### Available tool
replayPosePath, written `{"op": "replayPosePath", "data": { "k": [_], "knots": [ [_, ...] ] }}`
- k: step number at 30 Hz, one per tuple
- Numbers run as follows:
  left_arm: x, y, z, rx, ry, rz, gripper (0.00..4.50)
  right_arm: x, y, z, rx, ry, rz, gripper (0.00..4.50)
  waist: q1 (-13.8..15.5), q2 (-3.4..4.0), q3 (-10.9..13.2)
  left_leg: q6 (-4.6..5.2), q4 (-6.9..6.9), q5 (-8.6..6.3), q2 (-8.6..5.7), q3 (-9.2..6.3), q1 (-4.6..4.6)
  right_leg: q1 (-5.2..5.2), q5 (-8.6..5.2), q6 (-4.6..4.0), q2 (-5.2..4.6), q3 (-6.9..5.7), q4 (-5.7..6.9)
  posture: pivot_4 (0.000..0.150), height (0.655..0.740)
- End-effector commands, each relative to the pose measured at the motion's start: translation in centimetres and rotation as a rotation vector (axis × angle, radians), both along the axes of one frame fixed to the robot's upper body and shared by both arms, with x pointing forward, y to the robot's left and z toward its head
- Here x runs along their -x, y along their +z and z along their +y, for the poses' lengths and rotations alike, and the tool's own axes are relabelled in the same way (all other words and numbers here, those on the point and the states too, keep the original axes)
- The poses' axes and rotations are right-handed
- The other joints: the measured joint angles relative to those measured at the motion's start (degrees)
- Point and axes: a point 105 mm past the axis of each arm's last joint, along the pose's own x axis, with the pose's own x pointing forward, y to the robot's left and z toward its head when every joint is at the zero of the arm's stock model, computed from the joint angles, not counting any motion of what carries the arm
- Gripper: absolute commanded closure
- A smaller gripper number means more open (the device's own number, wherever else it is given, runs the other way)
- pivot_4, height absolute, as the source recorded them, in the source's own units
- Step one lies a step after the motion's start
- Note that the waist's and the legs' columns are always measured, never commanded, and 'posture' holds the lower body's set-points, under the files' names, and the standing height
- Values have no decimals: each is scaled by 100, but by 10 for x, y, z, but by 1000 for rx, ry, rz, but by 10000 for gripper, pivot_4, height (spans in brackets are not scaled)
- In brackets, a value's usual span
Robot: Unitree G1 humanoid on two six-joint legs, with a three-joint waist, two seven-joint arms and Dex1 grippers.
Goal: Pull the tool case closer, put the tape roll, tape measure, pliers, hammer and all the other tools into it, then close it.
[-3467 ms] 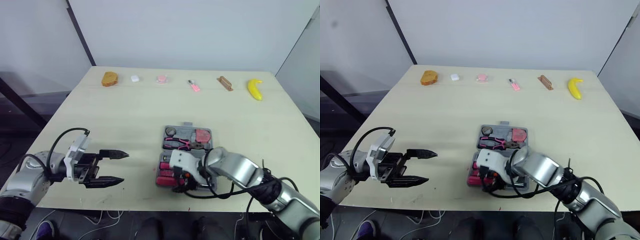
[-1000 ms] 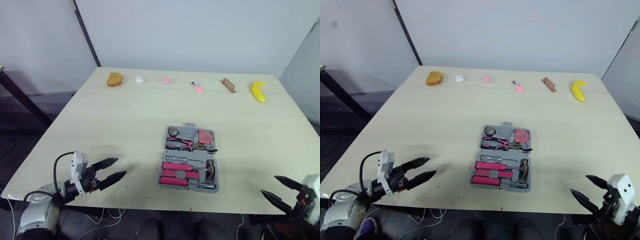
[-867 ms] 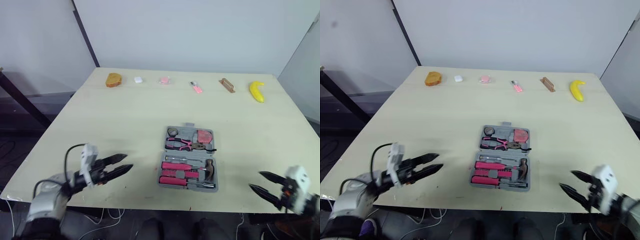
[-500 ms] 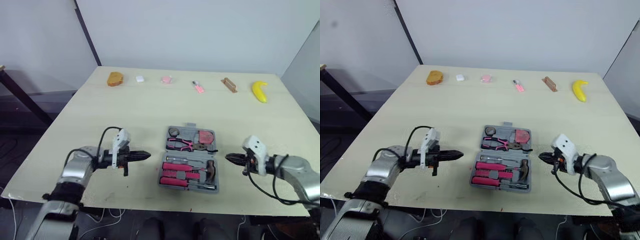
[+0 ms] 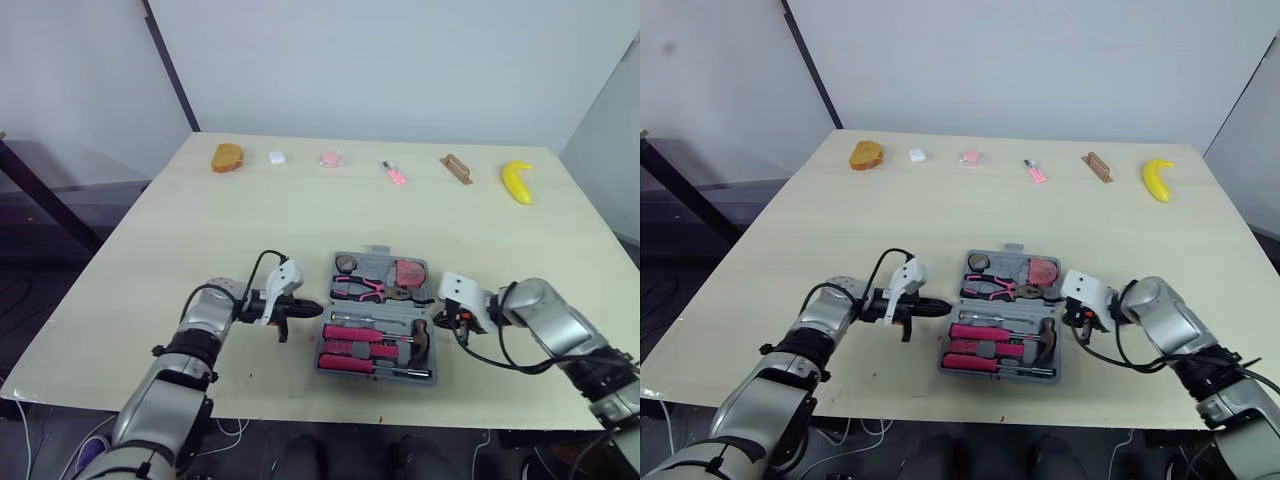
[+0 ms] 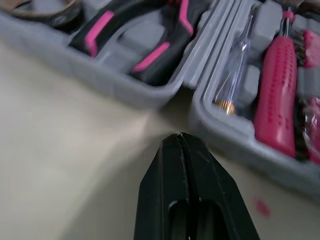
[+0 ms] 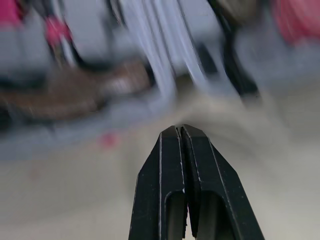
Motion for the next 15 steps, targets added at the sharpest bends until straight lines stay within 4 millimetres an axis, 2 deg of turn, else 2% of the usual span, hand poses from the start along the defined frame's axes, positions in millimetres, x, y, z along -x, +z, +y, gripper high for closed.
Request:
{"op": "replayPosePath", "data": {
  "k": [1, 8, 15],
  "knots": [
    [-1, 5, -15, 13, -51, -26, 45000, -1, 7, 17, -26, 60, -20, 43954, 0, 0, 0, 0, 0, 0, 0, 0, 0, 0, 0, 0, 0, 0, 0, 1500, 7400],
    [1, 7, -20, 26, -85, -33, 45000, 0, 6, 17, -19, 75, -19, 43954, -2, 0, 0, 0, 0, 0, 0, -1, 0, 0, 0, 0, 0, -2, 1, 1500, 7400],
    [14, 0, -11, 7, -99, -10, 45000, 7, 6, 23, -50, 91, -8, 43954, -15, 1, -1, -1, -2, 0, 1, -1, 0, 0, 0, 0, 0, -2, 0, 1500, 7400]
  ]
}}
